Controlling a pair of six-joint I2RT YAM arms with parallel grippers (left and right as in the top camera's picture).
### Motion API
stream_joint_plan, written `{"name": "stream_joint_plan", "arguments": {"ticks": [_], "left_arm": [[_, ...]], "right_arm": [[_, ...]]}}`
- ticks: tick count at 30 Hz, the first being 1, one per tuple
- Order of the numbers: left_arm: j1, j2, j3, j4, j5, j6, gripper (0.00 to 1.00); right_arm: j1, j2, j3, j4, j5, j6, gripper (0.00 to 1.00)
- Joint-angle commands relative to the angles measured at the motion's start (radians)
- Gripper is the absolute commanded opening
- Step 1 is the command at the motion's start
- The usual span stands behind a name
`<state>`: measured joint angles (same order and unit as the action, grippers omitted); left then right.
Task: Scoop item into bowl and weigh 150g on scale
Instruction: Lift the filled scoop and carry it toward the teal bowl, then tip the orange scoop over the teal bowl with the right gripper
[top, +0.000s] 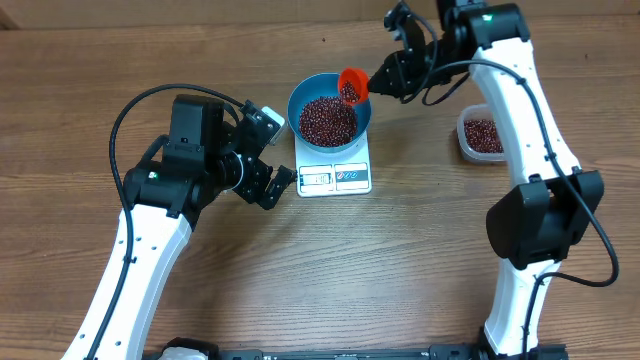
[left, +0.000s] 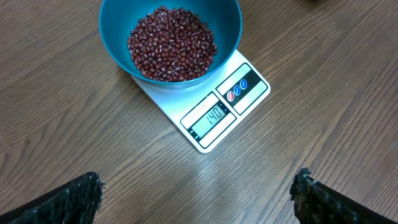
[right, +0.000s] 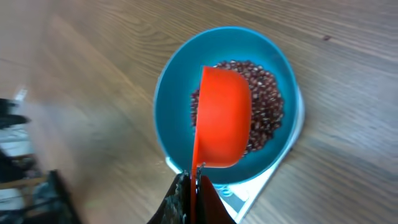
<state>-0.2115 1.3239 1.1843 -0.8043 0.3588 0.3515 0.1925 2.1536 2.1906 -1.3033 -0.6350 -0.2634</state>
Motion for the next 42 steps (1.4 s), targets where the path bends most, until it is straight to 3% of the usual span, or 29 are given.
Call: {"name": "stream_joint_plan", "arguments": {"ticks": [1,10,13,26,42], "left_arm": [[0.002,-0.003,0.010,0.000,-0.003,0.023,1.00],[0.002,-0.003,0.010,0.000,-0.003,0.023,1.00],[0.002,-0.003,0.010,0.000,-0.003,0.023,1.00],[0.002,-0.003,0.010,0.000,-0.003,0.023,1.00],[0.002,-0.003,0.010,0.000,-0.003,0.023,1.00]], "right_arm": [[0.036,0.001,0.031,0.018,0.161,0.005,0.04],[0.163,0.001,0.089,0.053,0.444,-0.059,0.04],[0.173,0.001,0.089,0.047,0.451,-0.058,0.04],[0.087,0.001,0.089,0.003,0.089,-0.051,0.04],[0.059,0.001,0.089,-0.011,0.048,-0.051,0.04]]}}
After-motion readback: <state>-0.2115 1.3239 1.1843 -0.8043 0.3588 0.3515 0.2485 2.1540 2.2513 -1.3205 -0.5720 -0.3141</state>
